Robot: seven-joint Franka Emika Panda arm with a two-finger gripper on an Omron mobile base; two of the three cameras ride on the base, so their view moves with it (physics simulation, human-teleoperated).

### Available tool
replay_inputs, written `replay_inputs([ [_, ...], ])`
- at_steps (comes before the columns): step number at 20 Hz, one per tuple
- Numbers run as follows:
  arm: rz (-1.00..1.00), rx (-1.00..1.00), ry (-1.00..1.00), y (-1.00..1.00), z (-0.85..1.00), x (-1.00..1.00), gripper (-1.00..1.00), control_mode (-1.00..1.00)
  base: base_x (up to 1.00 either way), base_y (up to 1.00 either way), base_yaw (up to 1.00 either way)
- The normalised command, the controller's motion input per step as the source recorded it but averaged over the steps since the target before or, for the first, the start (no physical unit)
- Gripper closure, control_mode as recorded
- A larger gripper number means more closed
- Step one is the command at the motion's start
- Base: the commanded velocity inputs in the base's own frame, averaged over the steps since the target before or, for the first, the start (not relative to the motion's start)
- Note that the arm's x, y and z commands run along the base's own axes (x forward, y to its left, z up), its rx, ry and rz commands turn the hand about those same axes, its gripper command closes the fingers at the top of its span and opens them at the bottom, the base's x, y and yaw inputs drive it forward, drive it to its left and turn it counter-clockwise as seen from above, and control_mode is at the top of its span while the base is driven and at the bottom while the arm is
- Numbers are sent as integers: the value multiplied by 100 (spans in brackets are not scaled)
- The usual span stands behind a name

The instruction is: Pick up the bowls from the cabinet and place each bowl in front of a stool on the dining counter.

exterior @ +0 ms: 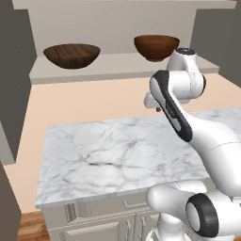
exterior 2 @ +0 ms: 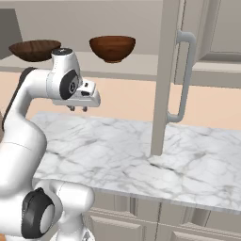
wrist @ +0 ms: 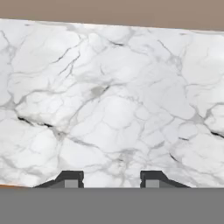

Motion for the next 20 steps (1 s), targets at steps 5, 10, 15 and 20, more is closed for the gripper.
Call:
replay_inputs([
  [5, 0, -17, -35, 0, 10, -11, -100, -100, 0, 0, 0],
  [10, 0, -25, -31, 0, 46, -17, -100, -100, 0, 0, 0],
  [15, 0, -17, -21, 0, 82, 0, -100, -100, 0, 0, 0],
  [20, 0, -13, -3, 4, 65, 1, -100, -100, 0, 0, 0],
])
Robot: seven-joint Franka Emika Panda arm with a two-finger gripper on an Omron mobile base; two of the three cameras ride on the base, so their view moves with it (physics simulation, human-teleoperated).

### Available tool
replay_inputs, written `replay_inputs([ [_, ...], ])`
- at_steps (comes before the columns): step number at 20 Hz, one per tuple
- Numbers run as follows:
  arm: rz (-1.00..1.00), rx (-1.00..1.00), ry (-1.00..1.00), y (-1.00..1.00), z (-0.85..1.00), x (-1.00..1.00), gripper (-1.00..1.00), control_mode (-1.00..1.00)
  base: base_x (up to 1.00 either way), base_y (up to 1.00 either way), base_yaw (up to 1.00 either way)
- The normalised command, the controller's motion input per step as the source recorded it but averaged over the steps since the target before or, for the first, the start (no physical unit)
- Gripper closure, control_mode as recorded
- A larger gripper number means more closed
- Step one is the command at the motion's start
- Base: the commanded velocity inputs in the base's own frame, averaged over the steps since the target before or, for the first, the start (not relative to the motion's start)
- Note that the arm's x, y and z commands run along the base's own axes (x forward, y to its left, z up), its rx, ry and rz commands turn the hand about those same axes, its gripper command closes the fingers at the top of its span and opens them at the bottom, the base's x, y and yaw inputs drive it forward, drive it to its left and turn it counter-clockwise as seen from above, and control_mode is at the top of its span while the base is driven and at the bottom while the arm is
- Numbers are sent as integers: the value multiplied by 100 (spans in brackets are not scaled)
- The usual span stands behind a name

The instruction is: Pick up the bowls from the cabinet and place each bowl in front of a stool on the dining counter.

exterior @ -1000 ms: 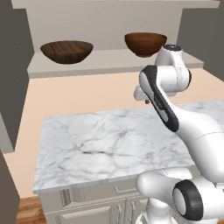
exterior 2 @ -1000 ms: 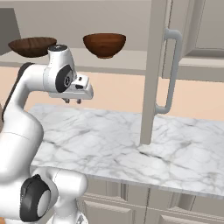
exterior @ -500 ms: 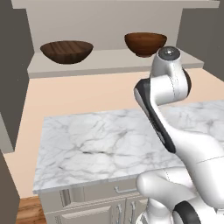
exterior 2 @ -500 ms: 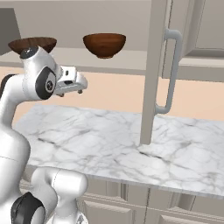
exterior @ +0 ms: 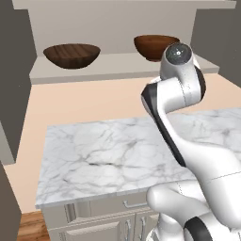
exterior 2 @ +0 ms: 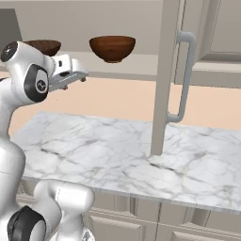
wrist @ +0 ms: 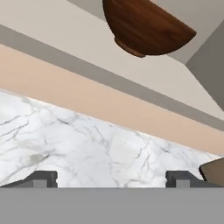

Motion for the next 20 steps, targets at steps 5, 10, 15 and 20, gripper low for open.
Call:
replay_inputs([
  [5, 0, -11, -5, 6, 27, 24, -100, -100, 0, 0, 0],
  [10, 0, -11, -2, 12, 32, 59, -100, -100, 0, 0, 0],
  [15, 0, -15, -1, 15, 38, 49, -100, -100, 0, 0, 0],
  [20, 2, -14, 4, 5, 12, 40, -100, -100, 0, 0, 0],
])
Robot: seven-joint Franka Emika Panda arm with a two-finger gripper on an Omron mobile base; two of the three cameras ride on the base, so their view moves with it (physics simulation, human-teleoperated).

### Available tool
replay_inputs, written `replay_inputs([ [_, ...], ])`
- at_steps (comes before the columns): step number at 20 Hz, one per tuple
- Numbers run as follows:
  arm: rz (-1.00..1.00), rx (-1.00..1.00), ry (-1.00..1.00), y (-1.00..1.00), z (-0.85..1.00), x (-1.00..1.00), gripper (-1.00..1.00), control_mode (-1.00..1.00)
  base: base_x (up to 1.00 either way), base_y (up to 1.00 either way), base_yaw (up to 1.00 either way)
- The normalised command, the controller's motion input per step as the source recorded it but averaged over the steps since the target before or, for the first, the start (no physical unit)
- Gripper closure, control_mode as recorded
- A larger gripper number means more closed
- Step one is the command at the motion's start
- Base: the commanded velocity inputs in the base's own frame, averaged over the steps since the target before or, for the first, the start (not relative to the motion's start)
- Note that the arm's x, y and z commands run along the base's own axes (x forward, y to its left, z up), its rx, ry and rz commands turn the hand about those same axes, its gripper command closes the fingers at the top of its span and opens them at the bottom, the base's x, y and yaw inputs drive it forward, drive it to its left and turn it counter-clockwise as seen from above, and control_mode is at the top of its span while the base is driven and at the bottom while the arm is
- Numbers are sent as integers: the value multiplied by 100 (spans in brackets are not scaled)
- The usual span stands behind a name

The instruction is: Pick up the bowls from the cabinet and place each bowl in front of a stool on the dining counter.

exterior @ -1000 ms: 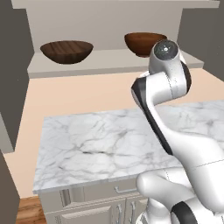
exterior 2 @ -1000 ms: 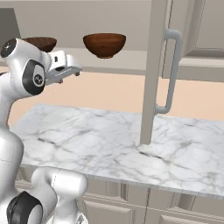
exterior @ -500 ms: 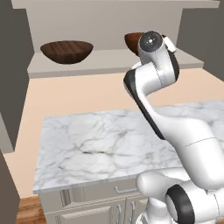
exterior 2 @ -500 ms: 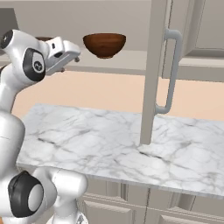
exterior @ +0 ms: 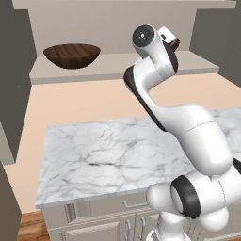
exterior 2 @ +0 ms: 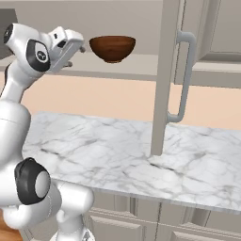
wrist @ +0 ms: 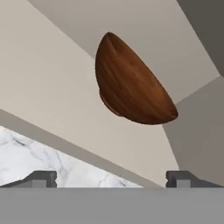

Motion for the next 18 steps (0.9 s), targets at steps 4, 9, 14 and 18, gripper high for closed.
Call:
replay_inputs([
  [4, 5, -20, 2, 2, 23, 27, -100, -100, 0, 0, 0],
  [9, 3, -15, 2, 0, 3, 28, -100, -100, 0, 0, 0],
  [14, 6, -4, 8, 0, -1, 49, -100, -100, 0, 0, 0],
  [18, 5, -3, 3, 0, -3, 47, -100, -100, 0, 0, 0],
])
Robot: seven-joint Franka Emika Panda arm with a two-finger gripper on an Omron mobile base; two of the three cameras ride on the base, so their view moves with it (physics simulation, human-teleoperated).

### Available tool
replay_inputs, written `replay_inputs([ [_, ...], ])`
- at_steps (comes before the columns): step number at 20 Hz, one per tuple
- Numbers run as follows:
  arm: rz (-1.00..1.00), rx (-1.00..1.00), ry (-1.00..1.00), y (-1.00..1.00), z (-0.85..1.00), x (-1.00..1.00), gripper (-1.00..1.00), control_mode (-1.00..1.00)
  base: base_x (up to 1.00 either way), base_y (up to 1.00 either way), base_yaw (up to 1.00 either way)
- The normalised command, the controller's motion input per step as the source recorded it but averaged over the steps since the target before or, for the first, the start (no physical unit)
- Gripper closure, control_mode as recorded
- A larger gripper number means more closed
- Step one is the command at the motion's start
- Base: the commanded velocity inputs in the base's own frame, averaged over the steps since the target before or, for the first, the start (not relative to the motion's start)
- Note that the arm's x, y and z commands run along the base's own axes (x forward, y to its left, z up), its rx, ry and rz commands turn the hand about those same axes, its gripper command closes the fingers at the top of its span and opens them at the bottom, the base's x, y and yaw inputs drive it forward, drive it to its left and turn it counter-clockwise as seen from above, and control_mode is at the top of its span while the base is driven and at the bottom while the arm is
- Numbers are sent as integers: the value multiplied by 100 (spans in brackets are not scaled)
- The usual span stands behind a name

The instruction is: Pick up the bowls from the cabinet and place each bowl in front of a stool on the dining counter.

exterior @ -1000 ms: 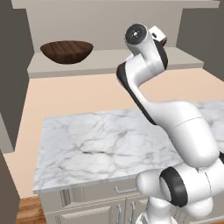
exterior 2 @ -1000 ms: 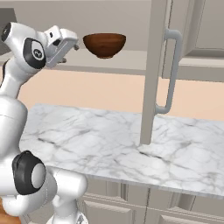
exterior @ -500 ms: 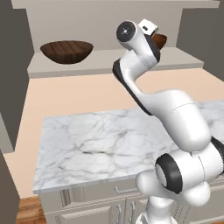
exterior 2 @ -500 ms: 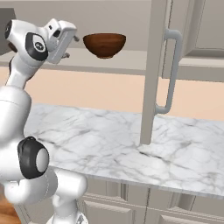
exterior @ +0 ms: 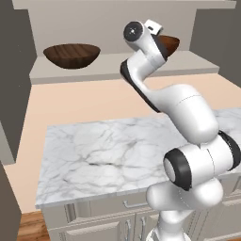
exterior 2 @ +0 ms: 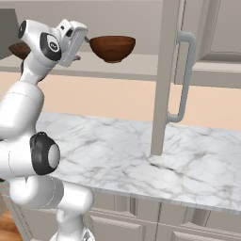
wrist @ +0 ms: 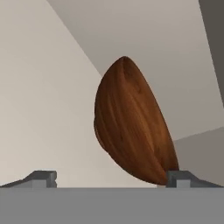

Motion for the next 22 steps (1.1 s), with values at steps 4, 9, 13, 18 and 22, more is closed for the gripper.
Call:
replay_inputs([
  [4, 3, -3, 2, 0, 0, 31, -100, -100, 0, 0, 0],
  [9, 2, -3, 4, 0, -1, 31, -100, -100, 0, 0, 0],
  [13, 0, -3, 8, 0, -2, 36, -100, -100, 0, 0, 0],
  [18, 0, 0, 4, -4, -1, 43, -100, -100, 0, 0, 0],
  [22, 3, 0, 0, -2, 0, 28, -100, -100, 0, 0, 0],
])
